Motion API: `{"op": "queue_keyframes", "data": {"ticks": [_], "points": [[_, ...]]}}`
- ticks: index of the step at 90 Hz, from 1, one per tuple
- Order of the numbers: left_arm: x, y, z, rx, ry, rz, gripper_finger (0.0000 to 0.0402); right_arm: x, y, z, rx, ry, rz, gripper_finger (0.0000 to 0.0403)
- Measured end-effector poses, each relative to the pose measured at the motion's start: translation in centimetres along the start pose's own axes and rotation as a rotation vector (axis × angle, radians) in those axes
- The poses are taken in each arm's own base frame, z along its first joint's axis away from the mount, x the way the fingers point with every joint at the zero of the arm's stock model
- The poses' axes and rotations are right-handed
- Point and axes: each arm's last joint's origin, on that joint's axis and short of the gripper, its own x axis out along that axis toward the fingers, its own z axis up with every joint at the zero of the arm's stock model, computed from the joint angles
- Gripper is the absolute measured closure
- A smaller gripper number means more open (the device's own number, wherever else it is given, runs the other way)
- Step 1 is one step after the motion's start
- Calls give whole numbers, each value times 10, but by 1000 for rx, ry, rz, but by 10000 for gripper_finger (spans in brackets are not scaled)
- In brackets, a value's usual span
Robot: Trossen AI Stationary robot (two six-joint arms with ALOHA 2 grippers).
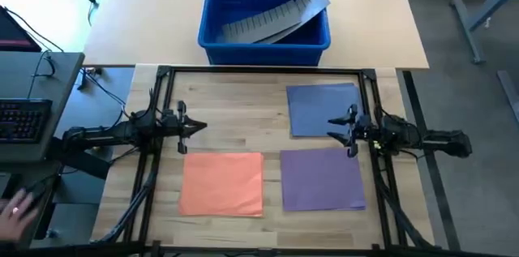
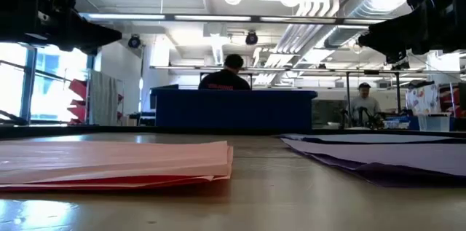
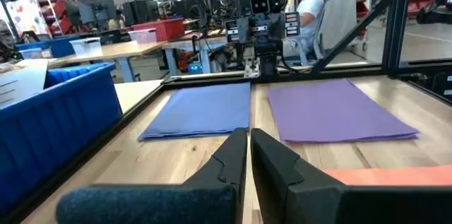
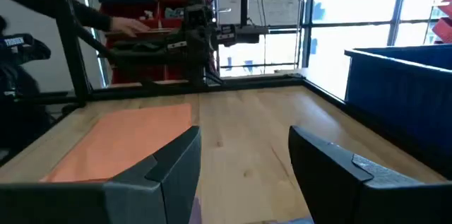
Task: Organize paper
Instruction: Return to Home Position
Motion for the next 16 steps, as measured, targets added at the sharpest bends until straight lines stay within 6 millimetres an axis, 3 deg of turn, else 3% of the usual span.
{"op": "queue_keyframes", "data": {"ticks": [16], "points": [[0,0,0,0,0,0,401,0,0,0,0,0,0,207]]}}
